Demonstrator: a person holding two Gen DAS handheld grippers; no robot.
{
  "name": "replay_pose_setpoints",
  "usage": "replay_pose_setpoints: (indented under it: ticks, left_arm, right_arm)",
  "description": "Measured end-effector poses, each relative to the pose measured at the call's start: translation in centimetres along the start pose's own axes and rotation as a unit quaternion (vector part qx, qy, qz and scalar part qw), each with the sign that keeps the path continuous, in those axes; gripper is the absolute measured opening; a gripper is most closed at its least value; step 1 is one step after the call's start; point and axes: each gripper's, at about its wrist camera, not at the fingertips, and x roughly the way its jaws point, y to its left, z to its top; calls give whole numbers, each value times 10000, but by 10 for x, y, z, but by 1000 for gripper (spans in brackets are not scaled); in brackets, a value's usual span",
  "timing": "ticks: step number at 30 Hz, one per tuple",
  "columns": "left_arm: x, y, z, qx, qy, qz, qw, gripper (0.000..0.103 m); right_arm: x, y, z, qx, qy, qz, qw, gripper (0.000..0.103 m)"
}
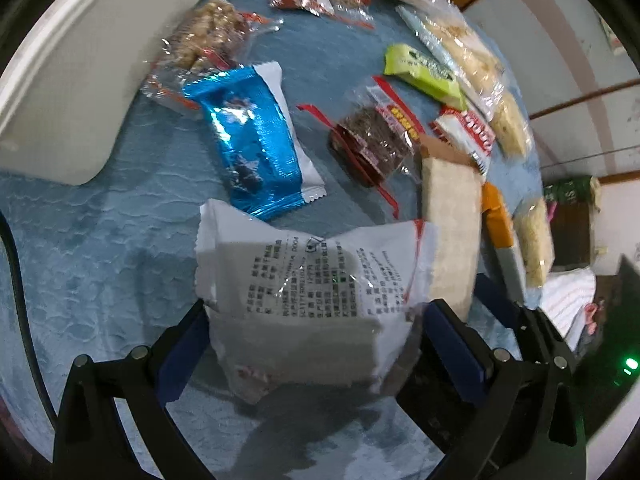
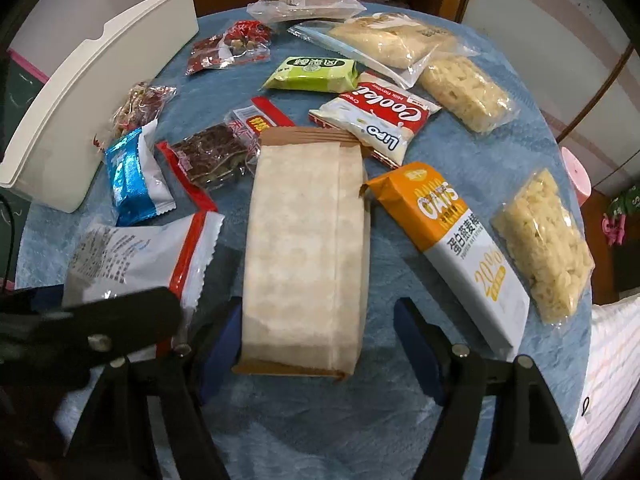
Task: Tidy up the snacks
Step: 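Grasp the white printed bag with the left tool while the right tool grasps the tan paper bar, then carry both snacks into the white tray and open both tools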
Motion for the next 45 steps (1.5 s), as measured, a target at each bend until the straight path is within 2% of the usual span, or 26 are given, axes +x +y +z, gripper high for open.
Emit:
replay_pose_setpoints:
  ticks: [4,5,6,7,9,12,16,19,23,25,30,34,36,40,45]
  left_arm:
    - [4,-7,0,163,-86,229,9996,100]
    - [3,-10,-1,249,-147,325,9991,90]
    - [2,-15,-3,398,-232,482,9978,73]
    - [-2,-18,-4,570,-332,530,9964,65]
    - [-5,-20,-7,643,-300,511,9962,58]
    - [-18,-15,-15,599,-339,451,9966,57]
    - [-57,-14,-37,877,-729,569,9918,57]
    - [-94,-14,-56,1137,-1145,656,9847,57]
    - [-147,-4,-84,1422,-1758,915,9698,57]
    - [-168,1,-96,1457,-2014,1013,9633,57]
    - [-221,33,-108,1334,-2468,1140,9530,58]
    - [-259,45,-105,1233,-2837,1278,9423,58]
    - [-279,53,-103,1158,-2924,1266,9408,58]
    - [-318,68,-84,999,-3088,1302,9369,59]
    - [-357,80,-52,843,-3373,1555,9246,60]
  right_arm:
    - [-1,-1,-5,-31,-51,-5,10000,64]
    - [-4,-2,-3,-50,-57,-10,10000,59]
    - [-5,-4,-3,-49,-56,-10,10000,58]
    - [-5,-4,-3,-63,-33,-15,10000,58]
    - [-7,-5,-2,-69,-48,-21,10000,57]
    - [-11,-3,-3,-68,-55,-6,10000,56]
    - [-26,-7,-6,127,-80,293,9995,56]
    - [-47,-8,-11,140,-205,339,9991,55]
    - [-85,-5,-20,125,-469,508,9975,55]
    - [-102,-1,-24,86,-600,587,9964,55]
    - [-139,24,-25,-64,-848,796,9932,55]
    - [-175,45,-12,-232,-1162,1017,9877,55]
    - [-197,59,-3,-356,-1355,1157,9834,55]
    - [-229,82,22,-582,-1671,1363,9747,55]
    - [-254,108,61,-724,-1899,1506,9675,55]
